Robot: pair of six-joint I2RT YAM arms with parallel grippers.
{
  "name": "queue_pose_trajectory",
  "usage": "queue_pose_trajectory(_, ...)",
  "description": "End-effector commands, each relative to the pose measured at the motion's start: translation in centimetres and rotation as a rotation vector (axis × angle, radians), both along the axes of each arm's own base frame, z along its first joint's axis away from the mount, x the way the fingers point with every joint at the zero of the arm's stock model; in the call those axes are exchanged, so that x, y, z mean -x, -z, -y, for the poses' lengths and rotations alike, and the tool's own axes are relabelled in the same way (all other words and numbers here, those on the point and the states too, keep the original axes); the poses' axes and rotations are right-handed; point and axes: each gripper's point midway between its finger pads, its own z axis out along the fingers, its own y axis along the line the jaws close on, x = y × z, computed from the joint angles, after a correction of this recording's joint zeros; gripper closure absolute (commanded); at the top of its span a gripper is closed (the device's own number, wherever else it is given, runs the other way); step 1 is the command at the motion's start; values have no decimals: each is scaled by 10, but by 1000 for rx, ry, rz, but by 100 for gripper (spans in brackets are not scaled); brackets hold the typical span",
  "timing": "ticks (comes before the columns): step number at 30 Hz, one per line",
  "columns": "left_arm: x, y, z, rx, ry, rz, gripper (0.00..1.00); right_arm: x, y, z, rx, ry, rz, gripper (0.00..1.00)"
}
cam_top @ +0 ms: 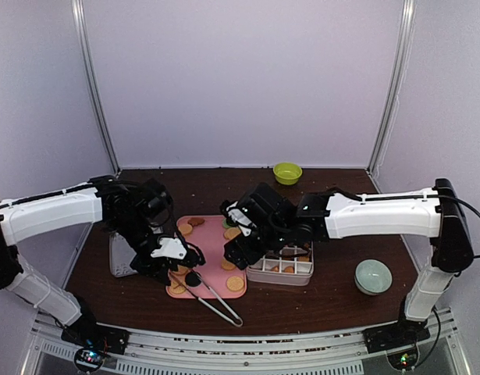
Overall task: Pack the cookies
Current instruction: Pick up the clamp at the corner of the board.
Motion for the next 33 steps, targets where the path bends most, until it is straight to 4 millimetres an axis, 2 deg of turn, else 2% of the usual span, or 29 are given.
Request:
queue_pose_trajectory(1,-14,20,12,-91,119,137,56,-24,-52,35,-89,199,162,0)
queue_pose_trajectory(6,-12,41,28,-198,195,204,63,-30,-78,79,-187,370,231,0)
queue_pose_trajectory(11,-20,61,30,-301,191,260,67,-28,-90,115,-271,452,233,0)
queue_pose_trajectory(14,-27,68,30,-346,177,312,69,-25,-92,128,-303,482,234,0)
queue_pose_trajectory(18,-30,75,28,-391,163,357,73,-21,-90,134,-322,489,223,0)
queue_pose_trajectory(24,-27,79,25,-430,164,389,84,-20,-84,133,-322,490,211,3)
queue_pose_trajectory(28,-17,81,18,-439,180,385,84,-22,-84,131,-316,486,213,6)
queue_pose_trajectory(33,-15,83,16,-445,186,385,82,-23,-85,127,-310,481,211,9)
